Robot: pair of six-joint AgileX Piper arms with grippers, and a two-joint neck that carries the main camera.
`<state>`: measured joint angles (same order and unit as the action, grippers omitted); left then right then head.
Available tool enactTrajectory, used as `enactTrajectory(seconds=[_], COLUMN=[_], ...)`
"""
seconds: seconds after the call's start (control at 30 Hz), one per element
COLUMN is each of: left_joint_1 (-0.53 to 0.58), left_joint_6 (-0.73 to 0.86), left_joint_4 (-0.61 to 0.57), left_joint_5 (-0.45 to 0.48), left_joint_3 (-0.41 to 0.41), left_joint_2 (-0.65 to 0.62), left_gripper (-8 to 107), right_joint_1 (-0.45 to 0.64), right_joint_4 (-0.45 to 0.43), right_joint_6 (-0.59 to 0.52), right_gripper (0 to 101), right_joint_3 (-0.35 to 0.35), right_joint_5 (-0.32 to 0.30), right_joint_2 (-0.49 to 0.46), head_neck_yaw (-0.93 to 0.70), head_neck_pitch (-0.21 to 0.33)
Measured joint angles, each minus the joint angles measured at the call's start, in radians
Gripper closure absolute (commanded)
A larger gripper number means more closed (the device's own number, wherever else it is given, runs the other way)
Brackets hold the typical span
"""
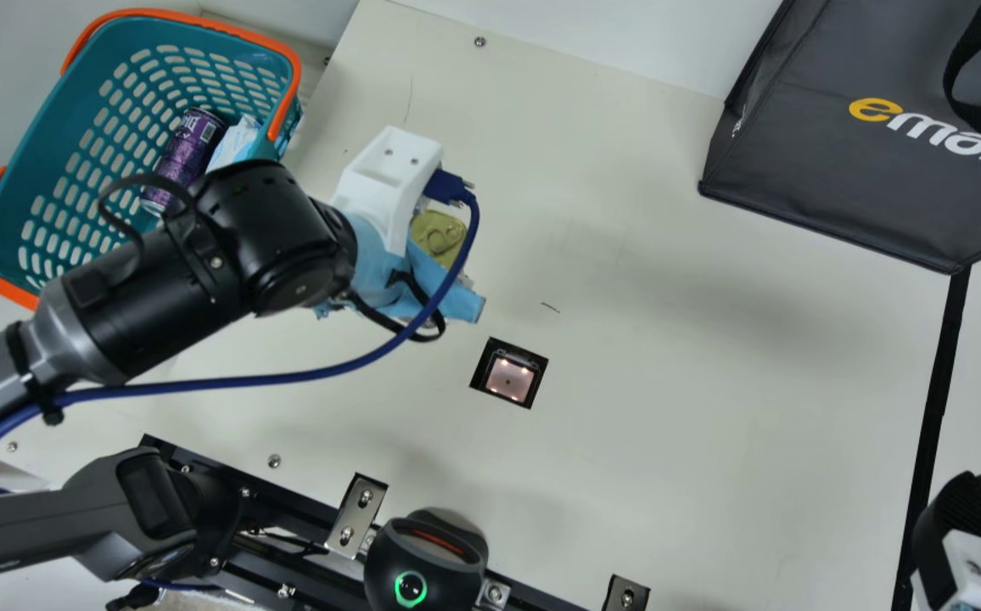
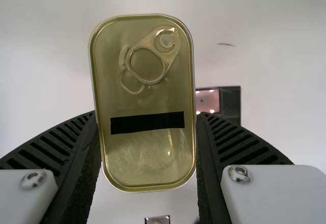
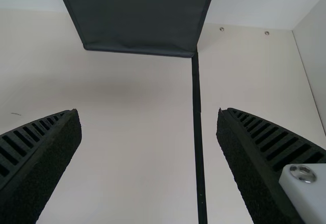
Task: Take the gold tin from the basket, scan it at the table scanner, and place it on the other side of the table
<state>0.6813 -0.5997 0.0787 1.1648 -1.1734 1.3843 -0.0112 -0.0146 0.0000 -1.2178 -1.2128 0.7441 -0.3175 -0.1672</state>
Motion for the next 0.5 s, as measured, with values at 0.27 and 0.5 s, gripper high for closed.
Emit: enactTrajectory(seconds=[0.27, 0.5], left_joint_1=[0.099, 0.180], left_joint_6=[-0.063, -0.114], left_joint_4=[-0.023, -0.034], left_joint_5=[0.034, 0.056], left_joint_3=[-0.010, -0.026], left_joint_2=[-0.011, -0.011], left_gripper=[107, 107], right_joint_1=[0.000, 0.000], right_joint_4=[0.000, 0.000], right_joint_6=[0.000, 0.000], right_gripper=[6, 6], right_joint_3=[0.000, 0.000], right_joint_5=[0.000, 0.000], right_joint_2=[0.000, 0.000], head_neck_yaw=[0.000, 0.000], head_neck_pitch=[-0.002, -0.002])
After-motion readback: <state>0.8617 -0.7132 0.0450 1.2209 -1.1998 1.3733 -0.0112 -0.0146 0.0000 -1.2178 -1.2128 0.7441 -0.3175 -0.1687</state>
